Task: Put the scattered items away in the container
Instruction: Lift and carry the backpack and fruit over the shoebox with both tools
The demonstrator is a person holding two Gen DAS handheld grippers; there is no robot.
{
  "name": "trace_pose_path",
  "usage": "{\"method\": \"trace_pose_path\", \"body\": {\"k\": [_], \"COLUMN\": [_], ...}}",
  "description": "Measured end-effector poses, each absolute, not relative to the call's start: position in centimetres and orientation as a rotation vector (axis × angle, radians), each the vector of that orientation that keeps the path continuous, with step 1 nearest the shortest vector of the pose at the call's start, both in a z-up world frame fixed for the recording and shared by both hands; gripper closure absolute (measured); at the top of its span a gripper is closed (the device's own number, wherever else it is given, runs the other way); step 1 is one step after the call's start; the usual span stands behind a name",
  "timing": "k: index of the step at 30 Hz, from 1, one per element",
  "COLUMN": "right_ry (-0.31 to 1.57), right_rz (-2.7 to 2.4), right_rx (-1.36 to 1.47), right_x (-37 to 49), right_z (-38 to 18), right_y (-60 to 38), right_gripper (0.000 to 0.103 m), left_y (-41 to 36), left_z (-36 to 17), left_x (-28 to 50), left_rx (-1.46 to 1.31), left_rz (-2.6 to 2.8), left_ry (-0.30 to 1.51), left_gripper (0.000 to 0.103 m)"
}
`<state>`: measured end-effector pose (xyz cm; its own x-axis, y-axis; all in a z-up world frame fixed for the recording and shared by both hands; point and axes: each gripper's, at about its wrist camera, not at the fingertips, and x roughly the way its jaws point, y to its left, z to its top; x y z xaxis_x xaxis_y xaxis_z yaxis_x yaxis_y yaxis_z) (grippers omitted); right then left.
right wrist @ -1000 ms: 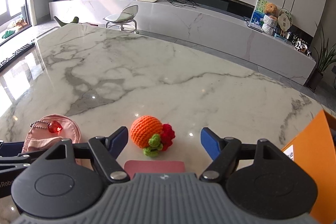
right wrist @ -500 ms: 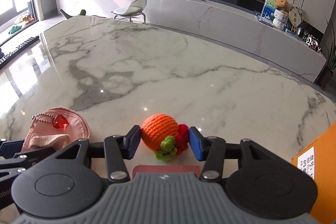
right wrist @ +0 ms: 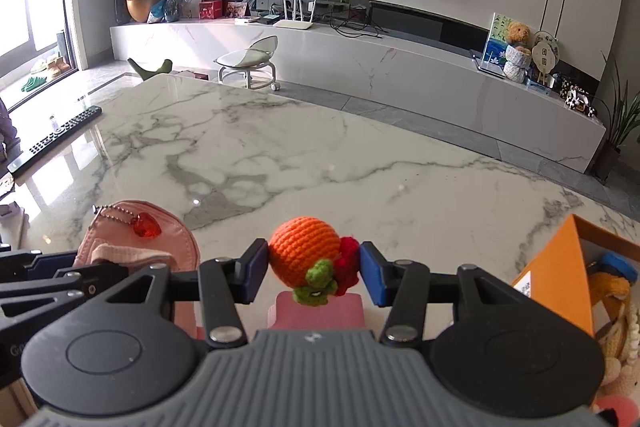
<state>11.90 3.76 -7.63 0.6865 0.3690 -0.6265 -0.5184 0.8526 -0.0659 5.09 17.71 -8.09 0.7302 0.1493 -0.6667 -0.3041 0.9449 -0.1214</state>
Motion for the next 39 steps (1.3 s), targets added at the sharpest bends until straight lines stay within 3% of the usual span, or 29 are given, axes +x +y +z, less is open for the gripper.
{"method": "trace_pose_path", "body": {"k": [18, 39], "right_ry": [0.476, 0.493], "right_rz": [0.368, 0.005], "right_rx": [-0.123, 0.102], "right_x": [4.6, 7.0], "right_z": [0.3, -0.7], "right_y": [-9.0, -31.2], "right_gripper": [0.050, 0.050], "left_y": [6.7, -12.6], "left_z": [0.3, -0.7], "left_x": [2.3, 9.0], "left_rx": [-0.069, 0.166], "left_rz": [0.066, -0.266], "left_ry": [0.520, 0.543], "left_gripper": [0.079, 0.078]}}
